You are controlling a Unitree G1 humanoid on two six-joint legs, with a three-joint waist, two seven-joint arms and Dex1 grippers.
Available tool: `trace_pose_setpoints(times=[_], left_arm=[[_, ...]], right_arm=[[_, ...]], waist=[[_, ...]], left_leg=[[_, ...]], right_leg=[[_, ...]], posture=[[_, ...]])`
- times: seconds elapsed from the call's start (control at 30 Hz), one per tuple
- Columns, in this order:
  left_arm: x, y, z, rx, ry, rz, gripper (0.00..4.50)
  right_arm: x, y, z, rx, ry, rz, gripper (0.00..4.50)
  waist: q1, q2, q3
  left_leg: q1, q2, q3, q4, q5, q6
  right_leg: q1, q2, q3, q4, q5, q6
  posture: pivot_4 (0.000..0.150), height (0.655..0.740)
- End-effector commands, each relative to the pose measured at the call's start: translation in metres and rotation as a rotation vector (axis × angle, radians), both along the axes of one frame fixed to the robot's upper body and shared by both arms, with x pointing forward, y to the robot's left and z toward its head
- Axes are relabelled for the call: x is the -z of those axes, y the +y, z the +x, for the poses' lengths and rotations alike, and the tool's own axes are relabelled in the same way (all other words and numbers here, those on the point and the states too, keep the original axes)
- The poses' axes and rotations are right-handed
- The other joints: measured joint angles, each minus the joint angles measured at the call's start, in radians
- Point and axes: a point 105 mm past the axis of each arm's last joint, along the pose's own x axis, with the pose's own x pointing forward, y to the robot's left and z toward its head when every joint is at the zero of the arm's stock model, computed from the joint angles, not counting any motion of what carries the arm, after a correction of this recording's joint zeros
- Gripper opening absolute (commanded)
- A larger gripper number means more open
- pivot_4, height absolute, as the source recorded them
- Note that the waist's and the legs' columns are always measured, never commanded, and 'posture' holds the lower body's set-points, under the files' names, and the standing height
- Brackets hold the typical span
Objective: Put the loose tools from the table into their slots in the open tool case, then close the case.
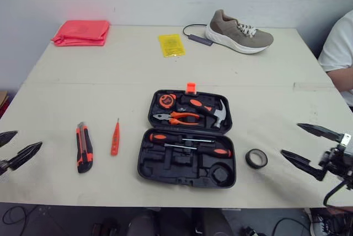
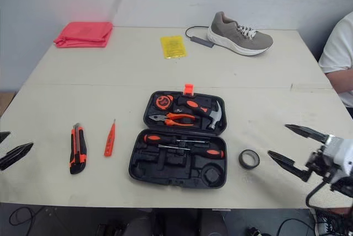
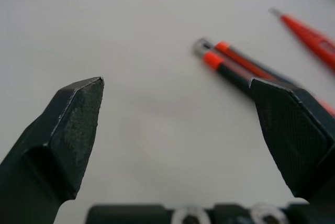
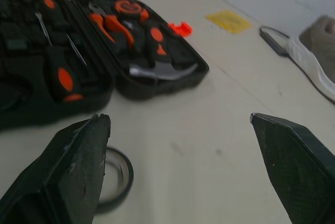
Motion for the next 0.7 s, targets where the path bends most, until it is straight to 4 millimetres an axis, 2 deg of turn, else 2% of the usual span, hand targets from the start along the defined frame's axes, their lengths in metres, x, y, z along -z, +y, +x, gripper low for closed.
trace_pose_setpoints(times=[0.03, 0.1, 0.3, 0.43, 0.53, 0.7], left_arm=[[-0.007, -0.033, 0.010, 0.010, 0.053, -0.059, 4.50], [-0.006, -0.051, 0.015, 0.010, 0.093, -0.056, 4.50], [-0.003, -0.104, 0.022, 0.001, 0.142, -0.030, 4.50], [0.010, -0.128, 0.024, -0.062, 0.172, 0.003, 4.50], [0.018, -0.136, 0.025, -0.125, 0.178, -0.031, 4.50], [0.044, -0.158, 0.027, -0.161, 0.249, -0.048, 4.50]], right_arm=[[-0.018, 0.023, 0.000, -0.088, -0.078, 0.024, 4.48], [-0.020, 0.040, -0.003, -0.156, -0.094, 0.037, 4.48], [-0.017, 0.070, -0.009, -0.286, -0.132, 0.039, 4.48], [-0.013, 0.080, -0.010, -0.337, -0.143, 0.032, 4.48], [-0.014, 0.085, -0.009, -0.363, -0.144, 0.039, 4.48], [-0.019, 0.092, -0.003, -0.383, -0.174, 0.044, 4.48]], waist=[[0.001, 0.000, 0.000], [0.004, 0.000, 0.000], [0.004, -0.001, 0.000], [0.005, -0.001, 0.000], [0.004, -0.001, 0.000], [0.006, -0.001, 0.000]], left_leg=[[0.000, 0.000, 0.000, 0.000, 0.001, 0.001], [0.000, 0.000, 0.000, -0.001, 0.001, 0.001], [-0.001, -0.001, 0.000, 0.001, 0.002, 0.002], [0.000, -0.001, 0.000, 0.002, 0.002, 0.002], [0.000, -0.001, 0.001, 0.002, 0.002, 0.002], [0.000, -0.001, 0.000, 0.005, 0.003, 0.002]], right_leg=[[0.000, 0.000, 0.000, 0.000, 0.000, 0.000], [0.000, 0.001, 0.000, 0.000, 0.000, 0.000], [0.001, 0.002, 0.001, 0.000, 0.001, 0.001], [0.001, 0.002, 0.002, 0.000, 0.001, 0.001], [0.001, 0.003, 0.002, 0.000, 0.001, 0.001], [0.002, 0.003, 0.003, 0.002, 0.001, 0.001]], posture=[[0.150, 0.7400], [0.150, 0.7400], [0.150, 0.7400], [0.150, 0.7400], [0.150, 0.7400], [0.150, 0.7400]])
